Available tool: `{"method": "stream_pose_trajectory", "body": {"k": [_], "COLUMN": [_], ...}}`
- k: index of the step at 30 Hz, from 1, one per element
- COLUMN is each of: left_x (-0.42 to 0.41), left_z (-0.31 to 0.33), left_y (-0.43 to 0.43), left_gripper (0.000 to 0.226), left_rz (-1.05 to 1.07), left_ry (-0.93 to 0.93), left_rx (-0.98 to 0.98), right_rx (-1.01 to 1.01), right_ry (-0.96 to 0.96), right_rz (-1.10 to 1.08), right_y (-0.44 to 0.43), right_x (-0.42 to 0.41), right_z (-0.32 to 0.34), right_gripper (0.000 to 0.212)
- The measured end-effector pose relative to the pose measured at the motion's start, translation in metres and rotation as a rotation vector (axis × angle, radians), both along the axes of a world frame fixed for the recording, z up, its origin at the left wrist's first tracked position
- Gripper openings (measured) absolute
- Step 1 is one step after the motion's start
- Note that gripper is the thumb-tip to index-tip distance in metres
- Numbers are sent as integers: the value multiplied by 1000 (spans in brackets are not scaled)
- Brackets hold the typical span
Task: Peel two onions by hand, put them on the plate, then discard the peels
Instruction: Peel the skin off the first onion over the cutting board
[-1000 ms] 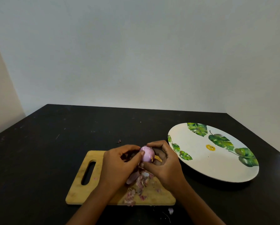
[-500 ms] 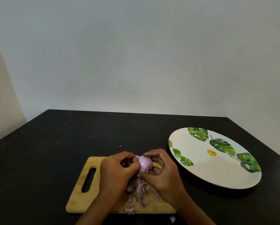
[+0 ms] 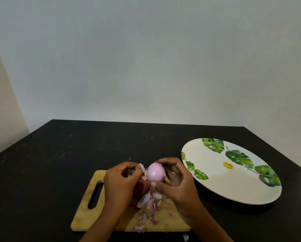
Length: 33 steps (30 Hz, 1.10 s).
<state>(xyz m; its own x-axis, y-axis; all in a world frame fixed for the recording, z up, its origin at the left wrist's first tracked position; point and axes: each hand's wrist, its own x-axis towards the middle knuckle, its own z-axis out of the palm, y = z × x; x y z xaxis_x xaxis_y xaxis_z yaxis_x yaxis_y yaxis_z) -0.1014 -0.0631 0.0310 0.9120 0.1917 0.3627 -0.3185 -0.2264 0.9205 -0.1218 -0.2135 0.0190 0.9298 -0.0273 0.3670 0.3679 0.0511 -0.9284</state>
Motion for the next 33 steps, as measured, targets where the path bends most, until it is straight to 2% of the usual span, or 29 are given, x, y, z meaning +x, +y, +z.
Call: {"method": "stream_pose_trajectory", "body": {"k": [3,5,8,9,11,14,16,19,23,26,27,29,31,33], "left_x": [-2,-1,0,0,-2,-4,-5,-5,-4,-5,-6,-8,-11,-12], "left_z": [-1,-3,-3,-3,-4,-9,-10,-12,-10,-4,-2,2,6,7], "left_y": [-2,-1,2,2,0,-5,-6,-7,-6,-6,-6,-7,-9,-9], "left_gripper": [21,23,25,22,10,7,18,35,34,13,13,16,4,12], "left_rz": [2,43,89,83,55,54,48,37,27,-20,-30,-54,-94,-141], "left_ry": [14,13,-21,-34,-62,-219,-297,-355,-287,-213,-203,-199,-210,-189], "left_rx": [22,54,140,180,280,532,607,630,570,405,346,249,187,153], "right_rx": [35,154,364,403,449,462,501,513,451,421,396,311,190,84], "right_ry": [49,99,168,184,217,254,253,251,271,273,268,243,197,136], "right_rz": [3,23,110,127,133,103,116,143,143,136,127,101,58,18], "right_y": [-1,-4,-9,-10,-10,-12,-14,-17,-15,-14,-14,-14,-13,-12], "right_x": [-1,0,3,4,7,10,11,12,11,8,8,7,7,7], "right_z": [3,6,12,13,13,9,7,6,5,6,6,6,4,2], "right_gripper": [50,51,76,87,93,93,90,63,56,48,46,42,47,48]}}
